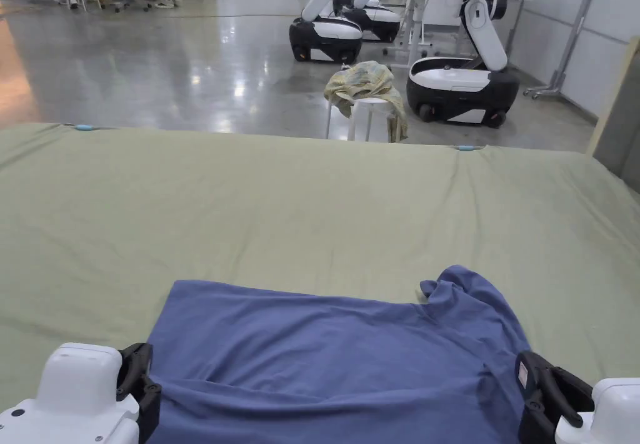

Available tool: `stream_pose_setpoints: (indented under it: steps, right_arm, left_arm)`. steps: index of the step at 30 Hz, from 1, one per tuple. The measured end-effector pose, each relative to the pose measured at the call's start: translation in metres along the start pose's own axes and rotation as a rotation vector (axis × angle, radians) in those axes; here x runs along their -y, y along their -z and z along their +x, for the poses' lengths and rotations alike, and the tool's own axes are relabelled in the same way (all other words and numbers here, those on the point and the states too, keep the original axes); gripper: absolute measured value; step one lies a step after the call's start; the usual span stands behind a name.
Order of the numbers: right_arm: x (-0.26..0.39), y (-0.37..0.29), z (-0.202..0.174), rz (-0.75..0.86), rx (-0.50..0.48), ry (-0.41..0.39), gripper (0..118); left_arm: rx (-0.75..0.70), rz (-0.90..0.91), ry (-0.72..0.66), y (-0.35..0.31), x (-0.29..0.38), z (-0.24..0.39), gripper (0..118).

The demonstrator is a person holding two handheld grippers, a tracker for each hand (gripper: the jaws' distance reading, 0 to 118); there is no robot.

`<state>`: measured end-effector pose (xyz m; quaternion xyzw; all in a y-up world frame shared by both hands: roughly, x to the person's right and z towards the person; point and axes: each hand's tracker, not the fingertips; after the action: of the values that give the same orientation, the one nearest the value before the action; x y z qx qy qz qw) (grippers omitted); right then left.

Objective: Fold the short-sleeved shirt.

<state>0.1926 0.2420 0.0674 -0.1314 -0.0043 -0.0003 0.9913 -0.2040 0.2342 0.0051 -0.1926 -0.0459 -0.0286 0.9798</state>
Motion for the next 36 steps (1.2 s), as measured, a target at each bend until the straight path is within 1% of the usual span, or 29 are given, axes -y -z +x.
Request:
stream_pose_setpoints:
  steps: [3,7,10,13,14,15,17,18,20,22,23,25,26,27,28,29,30,31,32,33,34,35,36]
  right_arm:
    - [0.004,0.001,-0.004,0.002,0.001,-0.011,1]
    - [0.008,0.010,0.000,-0.033,-0.010,-0.003,2]
    - [0.010,0.019,0.006,-0.056,-0.002,-0.002,1]
    - [0.013,0.027,0.014,-0.081,0.012,0.005,2]
    - [0.014,0.030,0.016,-0.088,0.018,0.007,2]
    - [0.014,0.032,0.019,-0.096,0.025,0.010,2]
    - [0.015,0.038,0.025,-0.116,0.039,0.015,2]
    - [0.015,0.040,0.028,-0.125,0.046,0.020,2]
    - [0.015,0.047,0.037,-0.151,0.064,0.034,2]
    - [0.013,0.053,0.046,-0.171,0.080,0.049,2]
    - [0.012,0.056,0.052,-0.177,0.086,0.054,2]
    - [0.006,0.066,0.063,-0.197,0.097,0.060,2]
    - [0.002,0.075,0.069,-0.212,0.103,0.060,2]
    - [-0.001,0.084,0.075,-0.222,0.111,0.058,2]
    - [-0.006,0.099,0.084,-0.247,0.112,0.048,2]
    - [-0.009,0.116,0.091,-0.281,0.113,0.033,2]
    - [-0.011,0.135,0.099,-0.291,0.128,0.021,2]
    - [-0.012,0.157,0.108,-0.323,0.129,0.023,2]
    - [-0.014,0.183,0.118,-0.383,0.114,0.029,2]
    - [-0.015,0.206,0.126,-0.441,0.103,0.034,4]
    - [-0.015,0.233,0.135,-0.484,0.082,0.042,16]
    - [-0.013,0.256,0.142,-0.515,0.051,0.054,40]
    - [-0.007,0.283,0.150,-0.553,0.056,0.047,85]
  left_arm:
    - [-0.006,-0.033,0.022,0.012,-0.001,-0.002,5]
    - [0.036,-0.123,0.042,0.052,-0.012,-0.009,5]
    - [0.046,-0.195,0.050,0.106,-0.025,-0.023,5]
    - [0.014,-0.246,0.039,0.176,-0.039,-0.035,7]
    - [0.024,-0.285,0.026,0.202,-0.043,-0.041,14]
    - [-0.003,-0.315,0.022,0.225,-0.048,-0.037,36]
    - [-0.013,-0.377,0.057,0.269,-0.051,-0.040,72]
    - [-0.022,-0.405,0.075,0.286,-0.052,-0.041,77]
    - [-0.041,-0.475,0.119,0.314,-0.050,-0.032,77]
    - [-0.092,-0.527,0.131,0.339,-0.041,-0.030,77]
    - [-0.107,-0.547,0.133,0.341,-0.038,-0.022,77]
    - [-0.081,-0.588,0.130,0.348,-0.030,-0.019,75]
    - [-0.049,-0.590,0.123,0.346,-0.029,-0.017,69]
    - [-0.002,-0.571,0.118,0.341,-0.031,-0.015,45]
    - [0.045,-0.567,0.113,0.335,-0.036,-0.009,27]
    - [0.048,-0.550,0.154,0.329,-0.039,-0.002,14]
    - [0.033,-0.537,0.219,0.324,-0.042,0.004,11]
    - [0.037,-0.530,0.253,0.319,-0.045,0.009,8]
    - [0.053,-0.511,0.261,0.312,-0.050,0.014,8]
    - [0.074,-0.491,0.236,0.305,-0.054,0.017,8]
    - [0.085,-0.467,0.210,0.300,-0.061,0.016,7]
    - [0.091,-0.444,0.195,0.295,-0.067,0.015,7]
    - [0.087,-0.416,0.184,0.287,-0.074,0.016,7]
